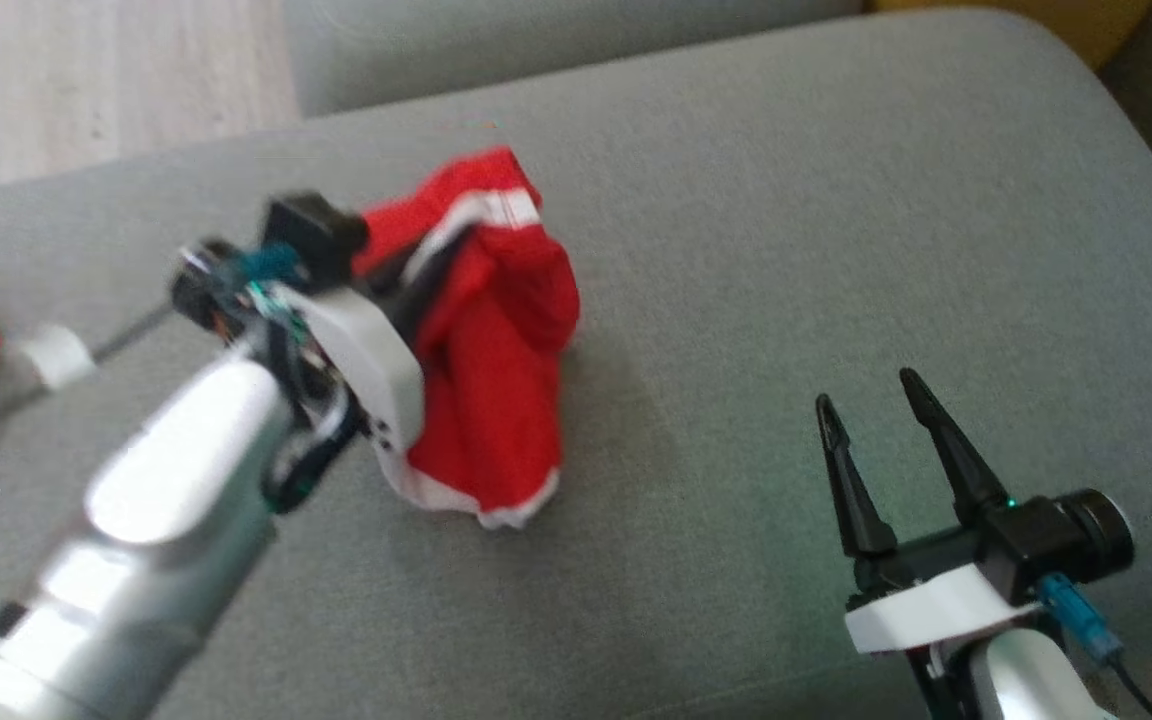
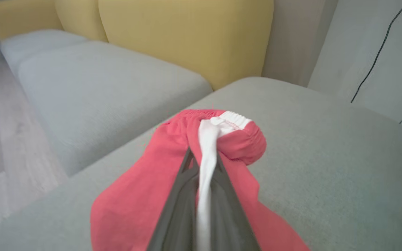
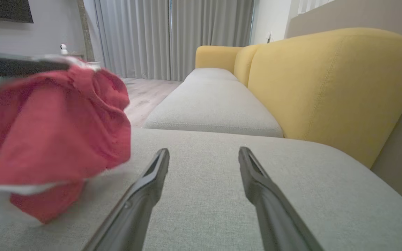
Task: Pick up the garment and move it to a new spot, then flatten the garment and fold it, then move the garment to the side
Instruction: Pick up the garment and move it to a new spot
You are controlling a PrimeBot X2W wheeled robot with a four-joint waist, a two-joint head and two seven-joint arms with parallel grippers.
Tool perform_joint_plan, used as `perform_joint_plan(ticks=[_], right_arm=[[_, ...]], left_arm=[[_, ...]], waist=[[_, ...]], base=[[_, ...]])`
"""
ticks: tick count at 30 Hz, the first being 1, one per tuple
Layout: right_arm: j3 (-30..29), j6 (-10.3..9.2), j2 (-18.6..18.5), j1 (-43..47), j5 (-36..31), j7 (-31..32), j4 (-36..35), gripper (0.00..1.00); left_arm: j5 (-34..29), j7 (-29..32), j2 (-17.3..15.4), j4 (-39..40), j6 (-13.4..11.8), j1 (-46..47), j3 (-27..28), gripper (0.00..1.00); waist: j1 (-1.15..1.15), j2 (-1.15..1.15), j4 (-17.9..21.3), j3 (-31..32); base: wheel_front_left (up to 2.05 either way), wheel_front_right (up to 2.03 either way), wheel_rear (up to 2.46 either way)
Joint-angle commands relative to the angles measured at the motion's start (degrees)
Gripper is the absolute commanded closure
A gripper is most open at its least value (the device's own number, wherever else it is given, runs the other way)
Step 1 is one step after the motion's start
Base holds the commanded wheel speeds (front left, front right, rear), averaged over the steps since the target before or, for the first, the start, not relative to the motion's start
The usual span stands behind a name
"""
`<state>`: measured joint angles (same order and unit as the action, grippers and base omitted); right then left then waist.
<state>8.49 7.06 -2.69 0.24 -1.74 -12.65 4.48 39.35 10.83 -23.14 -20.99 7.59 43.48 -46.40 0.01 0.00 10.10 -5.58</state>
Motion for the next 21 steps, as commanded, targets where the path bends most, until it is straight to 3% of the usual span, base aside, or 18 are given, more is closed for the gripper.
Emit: perform_joint_plan(ticks=[1, 8, 14, 15, 16, 17, 21], right_arm=[[1.8, 0.43, -0.2, -3.4, 0.6, -1.0, -1.8, 0.00], [2.9, 0.43, -0.2, -5.5, 1.4, -1.6, -1.1, 0.00], [2.9, 0.43, -0.2, -6.4, 1.6, -2.0, -0.2, 0.00], [2.8, 0.43, -0.2, -6.4, 1.6, -2.0, -0.1, 0.00], [2.7, 0.43, -0.2, -6.4, 1.6, -2.1, 0.1, 0.00], [2.5, 0.43, -0.2, -6.4, 1.6, -2.1, 0.2, 0.00], [2.0, 0.43, -0.2, -6.4, 1.5, -2.2, 0.7, 0.00]], left_arm=[[-0.1, -2.6, 0.4, -1.5, -0.1, 2.0, 0.7, 1.00], [-1.3, -12.1, 8.8, -14.5, -0.1, 2.4, -2.3, 1.00], [-1.6, -17.2, 13.1, -21.3, -0.1, 5.1, -4.7, 1.00], [-1.5, -18.1, 13.6, -22.0, -0.1, 5.5, -5.1, 0.85], [-1.4, -19.0, 14.0, -22.7, -0.1, 5.8, -5.4, 0.57], [-1.2, -19.9, 14.5, -23.3, -0.1, 6.0, -5.8, 0.00], [-0.5, -22.0, 15.4, -24.8, -0.1, 6.4, -6.3, 0.00]], waist=[[-0.01, 0.00, 2.7, -3.6], [-0.01, 0.00, 5.3, -8.1], [-0.01, 0.00, 5.6, -9.3], [-0.01, 0.00, 5.5, -9.3], [-0.01, 0.00, 5.3, -9.2], [-0.01, 0.00, 5.1, -9.0], [-0.01, 0.00, 3.9, -8.1]], base=[[0.00, 0.00, 0.00], [0.00, 0.00, 0.00], [0.00, 0.00, 0.00], [0.00, 0.00, 0.00], [0.00, 0.00, 0.00], [0.00, 0.00, 0.00], [0.00, 0.00, 0.00]])
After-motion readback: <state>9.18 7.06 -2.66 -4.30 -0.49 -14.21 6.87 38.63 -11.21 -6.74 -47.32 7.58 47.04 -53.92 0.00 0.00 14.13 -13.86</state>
